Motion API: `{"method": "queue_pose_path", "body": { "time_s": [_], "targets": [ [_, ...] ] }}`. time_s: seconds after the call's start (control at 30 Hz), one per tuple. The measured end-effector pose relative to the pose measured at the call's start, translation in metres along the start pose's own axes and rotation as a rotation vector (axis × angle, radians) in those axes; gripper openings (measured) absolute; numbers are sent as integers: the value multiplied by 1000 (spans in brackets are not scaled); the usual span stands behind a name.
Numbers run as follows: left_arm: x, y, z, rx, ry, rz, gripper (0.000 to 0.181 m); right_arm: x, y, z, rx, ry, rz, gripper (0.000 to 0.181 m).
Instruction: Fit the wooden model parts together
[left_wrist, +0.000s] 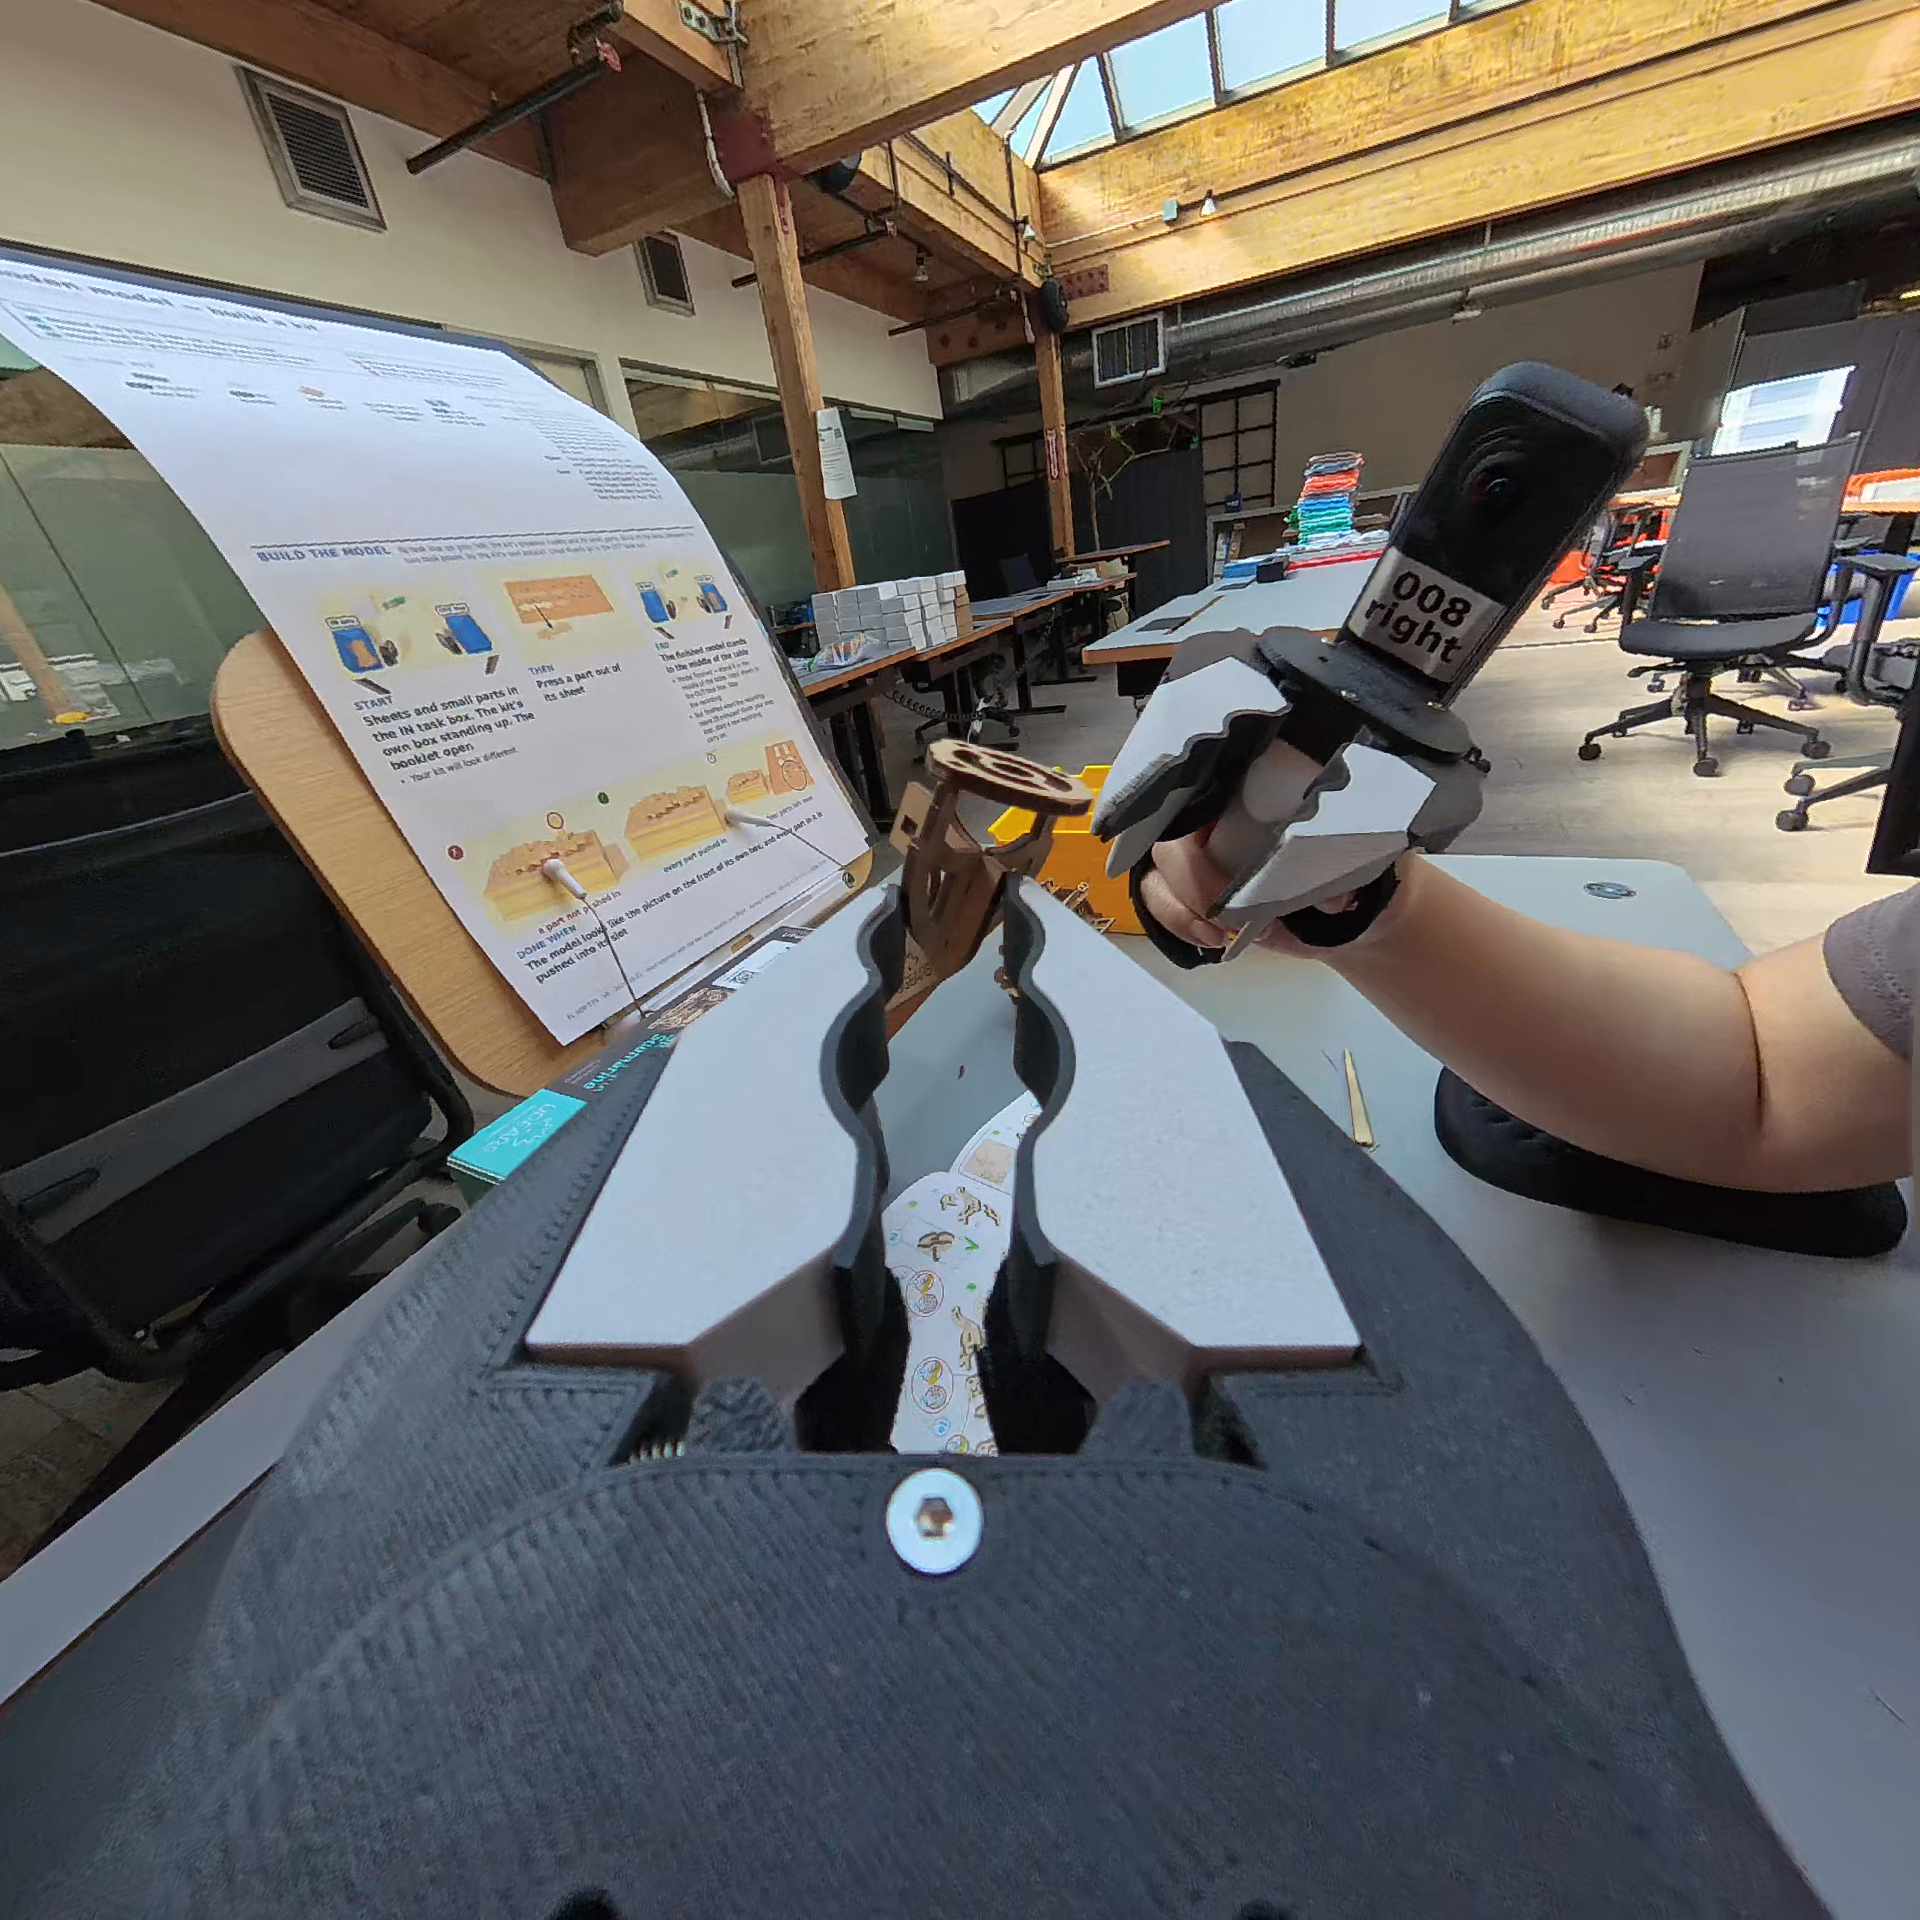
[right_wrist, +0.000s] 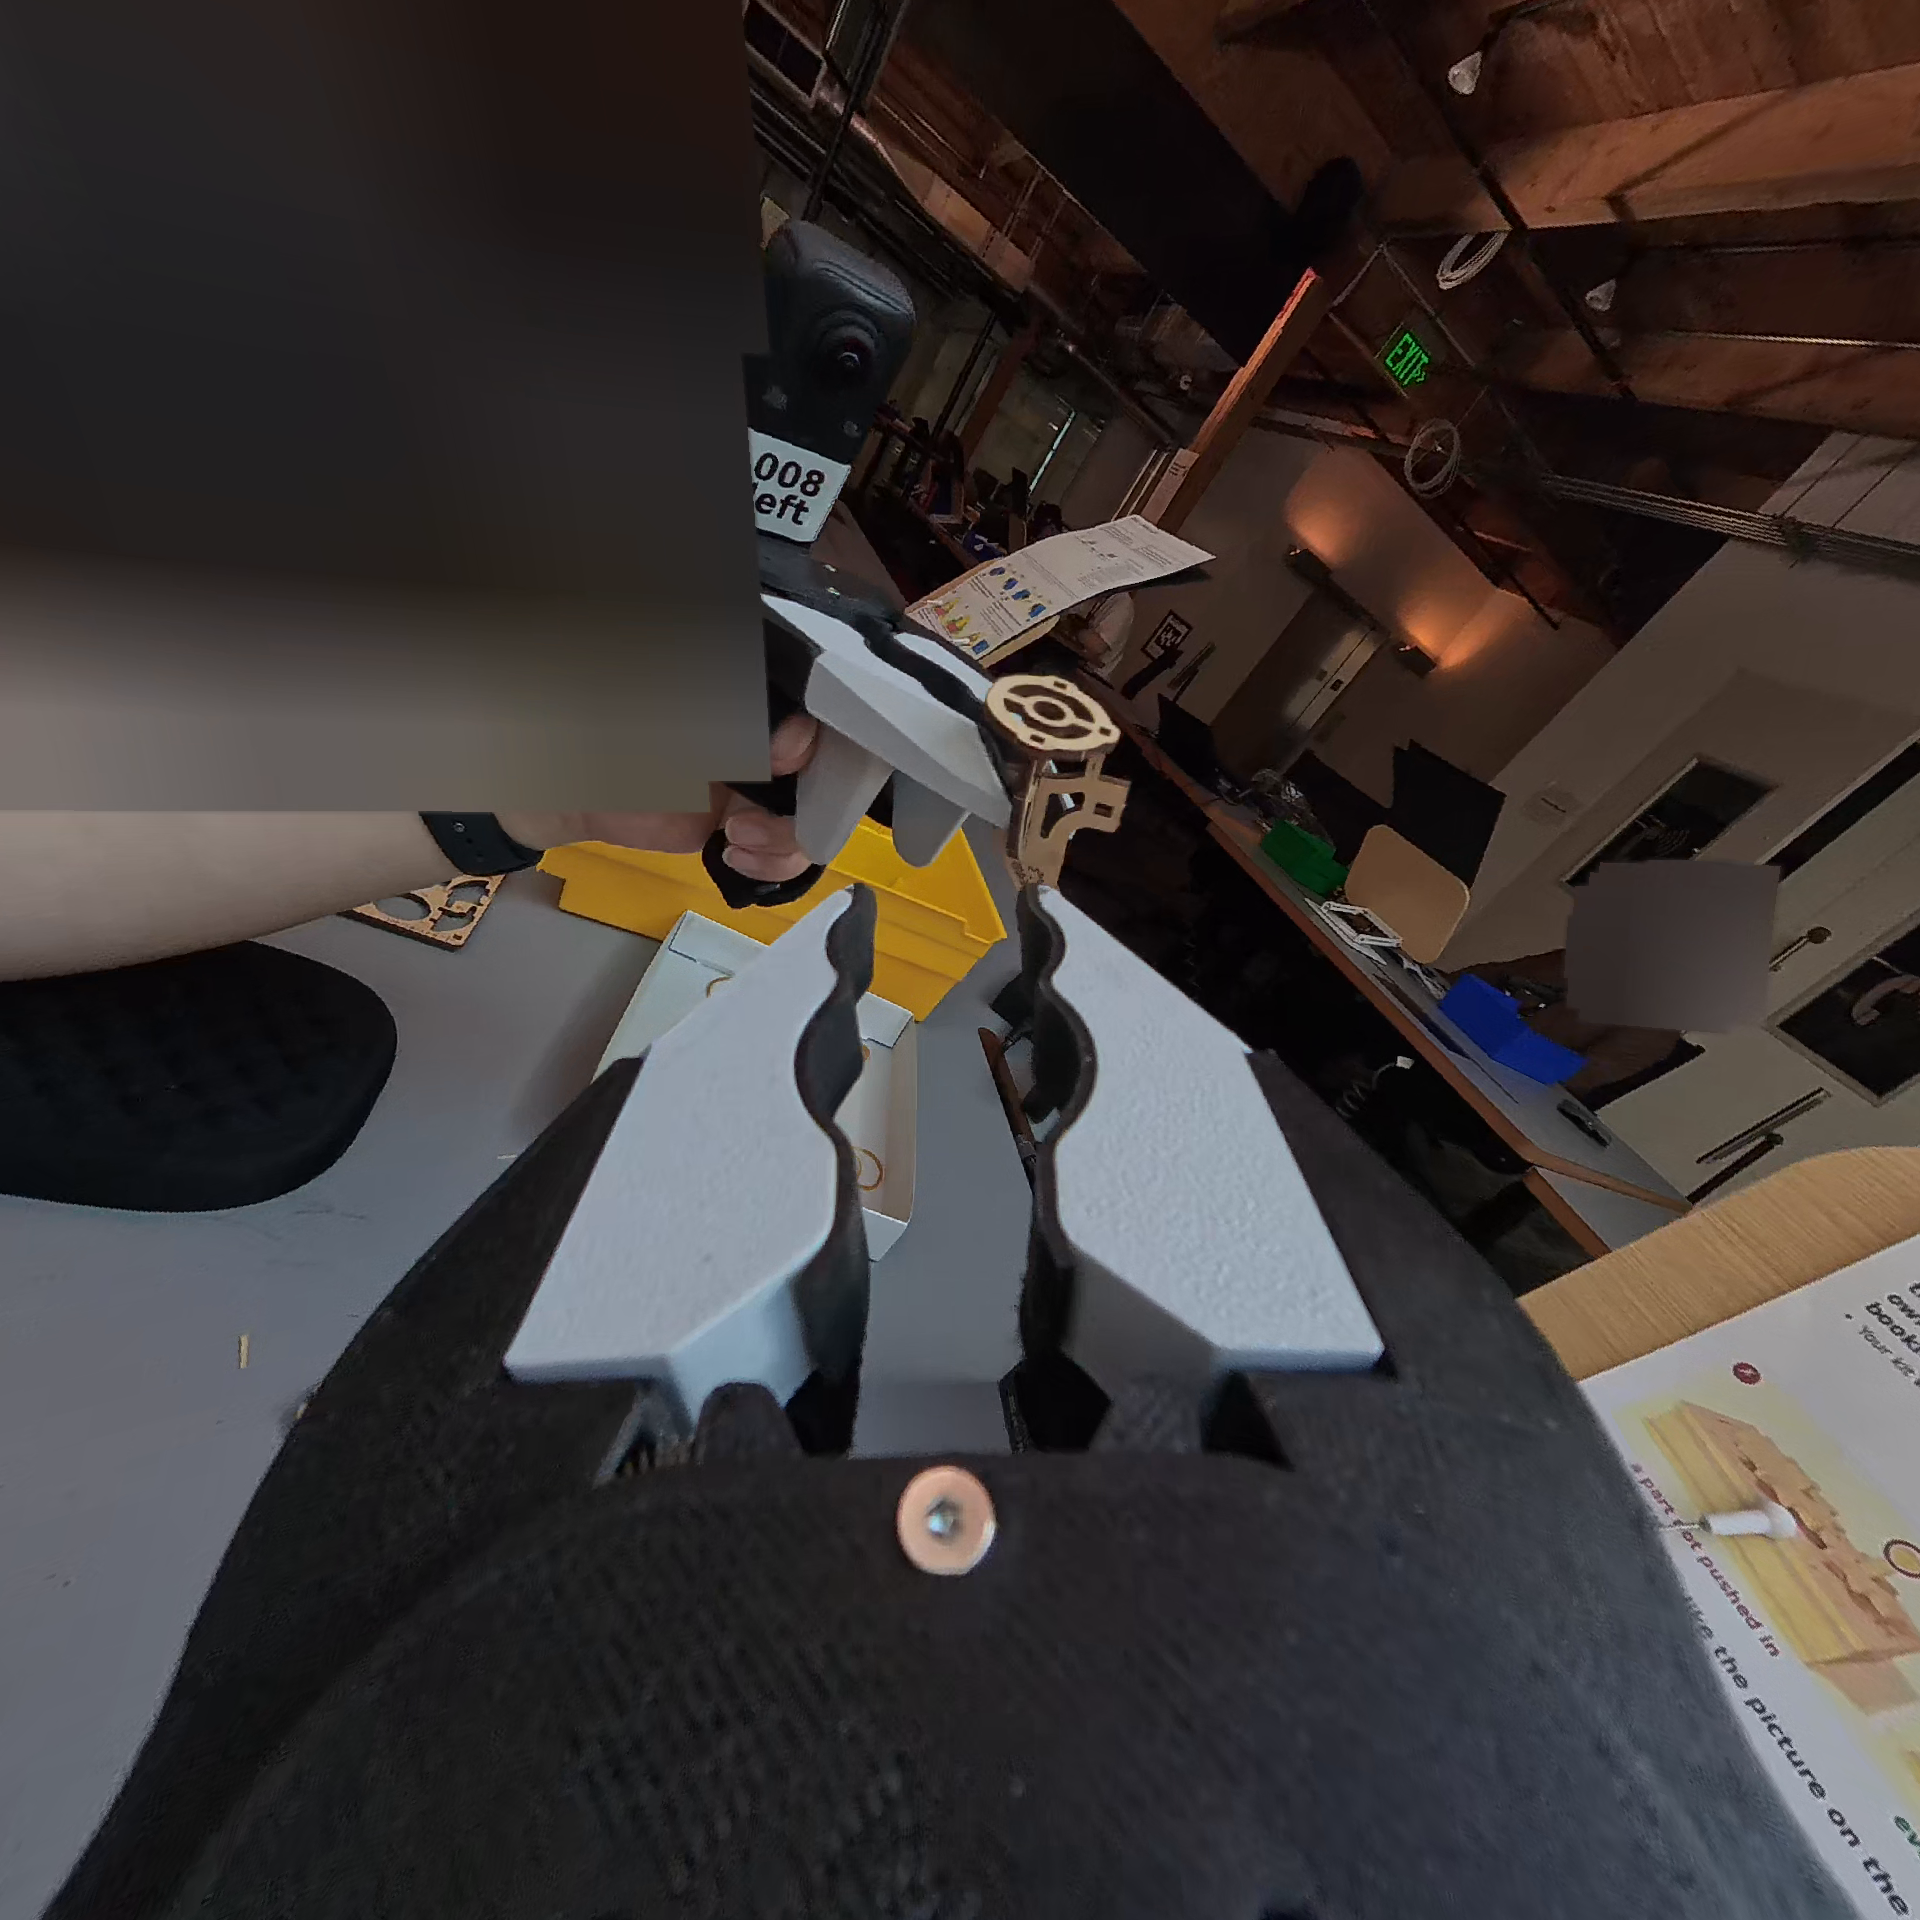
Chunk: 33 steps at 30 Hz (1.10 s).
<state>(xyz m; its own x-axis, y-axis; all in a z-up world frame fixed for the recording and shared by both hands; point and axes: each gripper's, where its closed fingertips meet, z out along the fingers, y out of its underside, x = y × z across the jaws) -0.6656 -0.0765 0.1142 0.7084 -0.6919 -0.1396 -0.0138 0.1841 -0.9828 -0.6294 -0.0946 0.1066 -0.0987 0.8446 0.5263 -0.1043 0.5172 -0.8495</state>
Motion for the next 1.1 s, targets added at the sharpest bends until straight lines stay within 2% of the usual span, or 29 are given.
{"method": "queue_pose_path", "body": {
  "time_s": [0.3,0.43,0.6,0.73,0.93,1.1],
  "targets": [
    [3,-26,-5,79,-27,-47,16,13,-1,-1,30,61,23,25],
    [6,-42,-8,161,-4,-135,17,23,-8,-7,72,104,85,25],
    [-2,-45,-14,150,-71,-134,17,24,-11,-9,74,128,60,24],
    [-1,-52,-13,197,-60,-226,16,26,-14,-9,86,148,67,22],
    [-7,-42,-5,171,-83,-377,17,33,-23,-13,147,212,108,16],
    [-16,-38,-9,210,-66,-486,16,34,-26,-13,139,216,139,12]
  ]
}}
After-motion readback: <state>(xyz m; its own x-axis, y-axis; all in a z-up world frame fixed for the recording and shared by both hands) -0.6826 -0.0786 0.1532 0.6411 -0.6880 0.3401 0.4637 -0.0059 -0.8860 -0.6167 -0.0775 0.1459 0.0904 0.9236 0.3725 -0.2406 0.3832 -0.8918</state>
